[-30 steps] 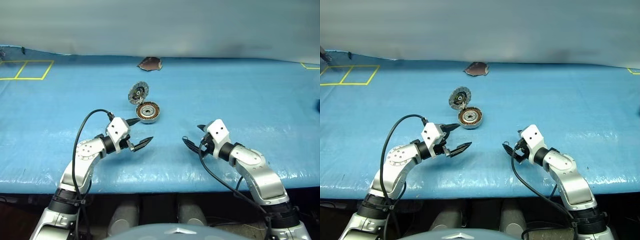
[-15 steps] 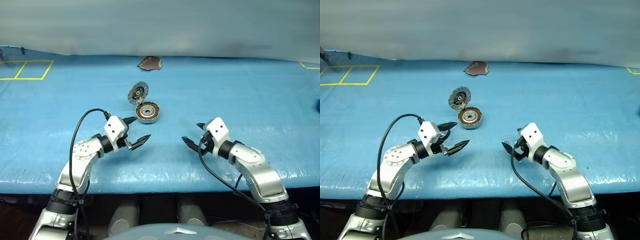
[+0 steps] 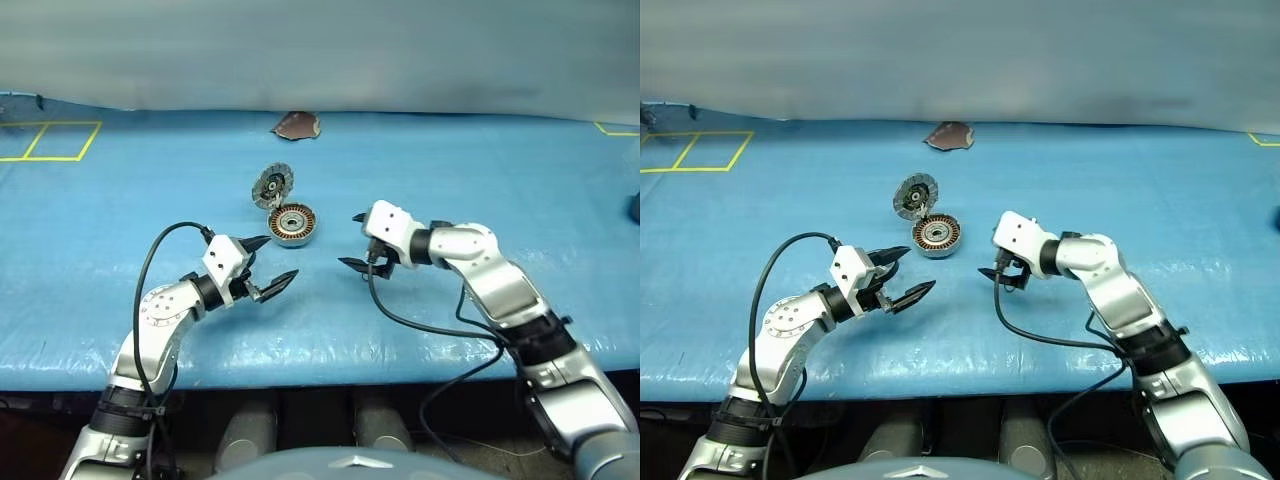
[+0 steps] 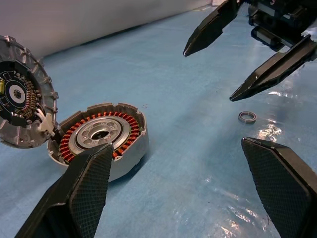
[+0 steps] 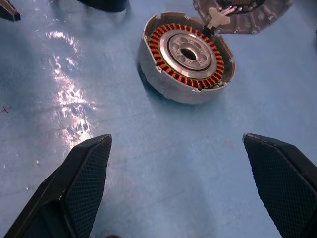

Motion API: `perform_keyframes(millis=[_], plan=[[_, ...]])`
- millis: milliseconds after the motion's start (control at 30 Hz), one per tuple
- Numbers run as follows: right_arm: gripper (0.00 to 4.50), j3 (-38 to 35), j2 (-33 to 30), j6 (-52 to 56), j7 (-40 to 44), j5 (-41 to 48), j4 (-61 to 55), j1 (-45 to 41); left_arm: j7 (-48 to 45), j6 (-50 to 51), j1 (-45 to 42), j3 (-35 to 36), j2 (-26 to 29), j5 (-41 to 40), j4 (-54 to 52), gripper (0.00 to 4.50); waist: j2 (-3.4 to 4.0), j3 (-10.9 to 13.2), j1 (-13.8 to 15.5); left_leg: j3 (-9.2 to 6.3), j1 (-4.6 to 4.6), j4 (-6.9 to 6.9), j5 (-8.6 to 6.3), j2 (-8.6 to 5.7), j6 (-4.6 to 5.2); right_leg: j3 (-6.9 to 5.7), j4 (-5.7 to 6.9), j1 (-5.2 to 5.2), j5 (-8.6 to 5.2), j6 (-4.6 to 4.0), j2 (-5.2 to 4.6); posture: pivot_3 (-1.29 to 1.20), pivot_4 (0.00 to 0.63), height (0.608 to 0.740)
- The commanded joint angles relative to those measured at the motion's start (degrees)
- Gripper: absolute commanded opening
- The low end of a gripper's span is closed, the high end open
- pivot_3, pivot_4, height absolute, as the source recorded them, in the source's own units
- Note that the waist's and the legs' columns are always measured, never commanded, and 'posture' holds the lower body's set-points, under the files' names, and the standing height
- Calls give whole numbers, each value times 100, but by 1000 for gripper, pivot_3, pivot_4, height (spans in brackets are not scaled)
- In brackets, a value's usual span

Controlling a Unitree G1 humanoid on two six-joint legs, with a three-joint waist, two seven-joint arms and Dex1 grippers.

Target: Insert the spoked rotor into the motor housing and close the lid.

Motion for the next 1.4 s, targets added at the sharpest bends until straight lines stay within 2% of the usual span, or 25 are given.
perform_keyframes(millis=[33,233,467,867,1400], plan=[[4480,504,100,-461,340,-575,606,-577,52,-84,31,123,26,-57,-290,4500,0,0,3,0,0,0,0,-1,-1,0,-1,0,0,0,0,0,150,740],[4480,1035,630,-1109,629,-1211,1868,-1575,151,-92,125,181,37,-55,-377,4500,-1,1,-31,-1,0,-2,-1,0,-4,1,-1,-5,2,-3,2,0,150,740],[4480,1107,1223,-1605,636,-1574,2854,-2236,270,-93,267,202,9,-54,-499,4500,-1,1,-36,-6,-1,-7,0,3,-15,0,1,-11,8,-17,10,0,150,740],[4480,1191,2043,-2165,905,-1921,4142,-2918,389,-66,480,205,-8,-38,-647,4500,0,1,-58,-13,1,-16,5,7,-29,0,7,-19,12,-28,21,0,150,740],[4480,1196,2687,-2770,928,-2364,5722,-3370,578,-68,762,227,-5,-17,-831,4500,1,1,-168,-36,18,-82,29,12,-68,-4,11,-32,2,-53,31,0,150,740]])
